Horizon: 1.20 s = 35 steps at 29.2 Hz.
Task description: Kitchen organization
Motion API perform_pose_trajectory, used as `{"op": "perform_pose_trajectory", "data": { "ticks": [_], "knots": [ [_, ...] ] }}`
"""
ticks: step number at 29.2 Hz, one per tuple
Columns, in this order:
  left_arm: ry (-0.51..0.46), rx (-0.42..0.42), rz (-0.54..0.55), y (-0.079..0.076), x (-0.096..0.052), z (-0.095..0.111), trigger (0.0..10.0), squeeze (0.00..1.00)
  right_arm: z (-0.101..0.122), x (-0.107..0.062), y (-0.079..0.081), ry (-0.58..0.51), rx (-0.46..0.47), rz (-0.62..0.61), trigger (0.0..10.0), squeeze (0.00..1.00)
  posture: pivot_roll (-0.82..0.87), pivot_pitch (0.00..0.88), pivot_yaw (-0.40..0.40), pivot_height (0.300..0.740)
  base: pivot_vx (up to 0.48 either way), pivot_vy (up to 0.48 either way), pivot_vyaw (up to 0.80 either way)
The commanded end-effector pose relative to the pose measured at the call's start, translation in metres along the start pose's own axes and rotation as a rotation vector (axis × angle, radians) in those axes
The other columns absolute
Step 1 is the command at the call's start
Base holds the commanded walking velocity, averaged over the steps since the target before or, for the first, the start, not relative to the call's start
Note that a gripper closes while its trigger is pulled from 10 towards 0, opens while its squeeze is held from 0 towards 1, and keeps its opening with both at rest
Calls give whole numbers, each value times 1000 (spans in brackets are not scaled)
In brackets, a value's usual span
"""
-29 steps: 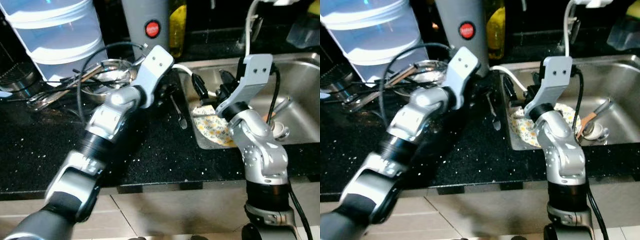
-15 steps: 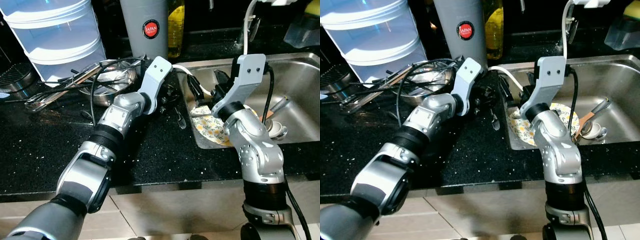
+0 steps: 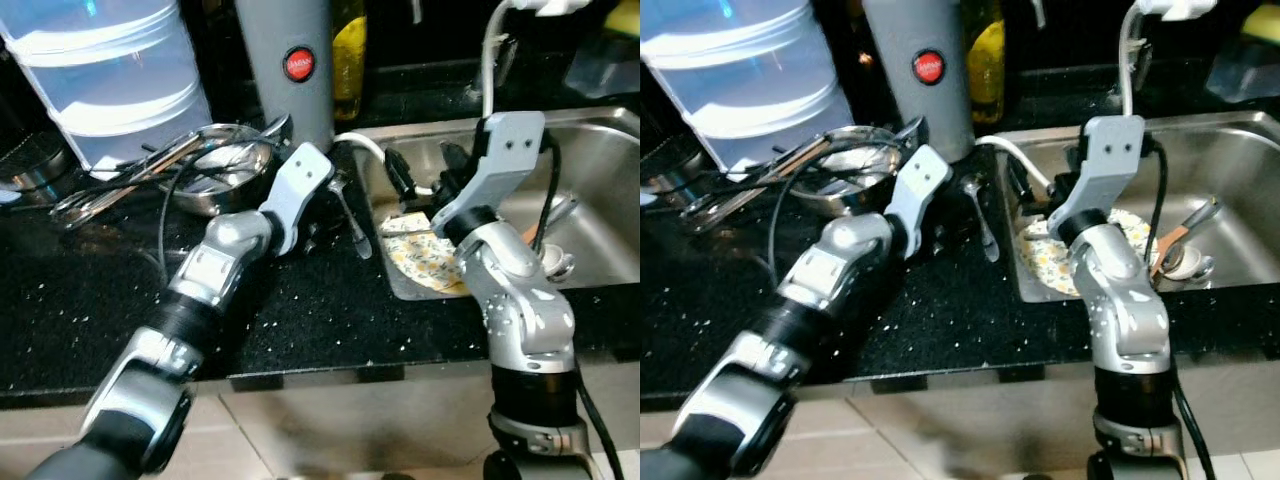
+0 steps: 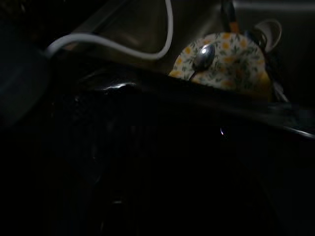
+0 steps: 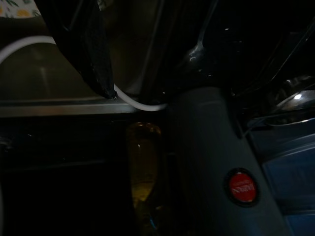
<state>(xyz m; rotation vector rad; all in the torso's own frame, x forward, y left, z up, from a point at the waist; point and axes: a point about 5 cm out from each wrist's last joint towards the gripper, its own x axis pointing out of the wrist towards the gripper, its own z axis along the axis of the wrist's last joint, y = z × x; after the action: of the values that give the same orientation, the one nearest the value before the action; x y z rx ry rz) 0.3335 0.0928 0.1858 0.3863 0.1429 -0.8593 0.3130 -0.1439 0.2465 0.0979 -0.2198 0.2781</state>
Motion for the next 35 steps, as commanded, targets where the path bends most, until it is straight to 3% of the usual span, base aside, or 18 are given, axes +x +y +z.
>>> {"op": "perform_pose_trajectory", "data": {
  "ticks": [1,6,11,16,24,29,33,35],
  "knots": [
    [188,-52,-37,-10,-14,-37,10000,0,-3,2,2,10,11,13,10000,0,49,73,70,740,0,0,0],
    [150,-22,-8,-15,-41,-25,10000,0,-3,3,3,12,13,22,10000,0,59,73,60,740,0,0,0],
    [72,6,70,-6,-49,-8,10000,0,-4,4,4,14,14,29,10000,0,61,70,56,740,0,0,0],
    [-48,16,262,13,-53,15,10000,0,-4,6,6,19,-8,45,10000,0,62,65,44,740,0,0,0],
    [-142,43,458,27,-63,38,10000,0,-35,6,30,226,-137,122,10000,0,63,66,23,740,0,0,0],
    [-192,52,489,30,-67,50,10000,0,-50,4,35,316,-126,107,10000,0,72,64,15,740,0,0,0],
    [-238,2,419,24,-62,53,10000,0,-62,2,31,403,-112,69,10000,0,74,61,9,740,0,0,0],
    [-228,-61,312,14,-56,51,10000,0,-64,3,23,427,-100,24,10000,0,66,58,6,740,0,0,0]
  ]
}}
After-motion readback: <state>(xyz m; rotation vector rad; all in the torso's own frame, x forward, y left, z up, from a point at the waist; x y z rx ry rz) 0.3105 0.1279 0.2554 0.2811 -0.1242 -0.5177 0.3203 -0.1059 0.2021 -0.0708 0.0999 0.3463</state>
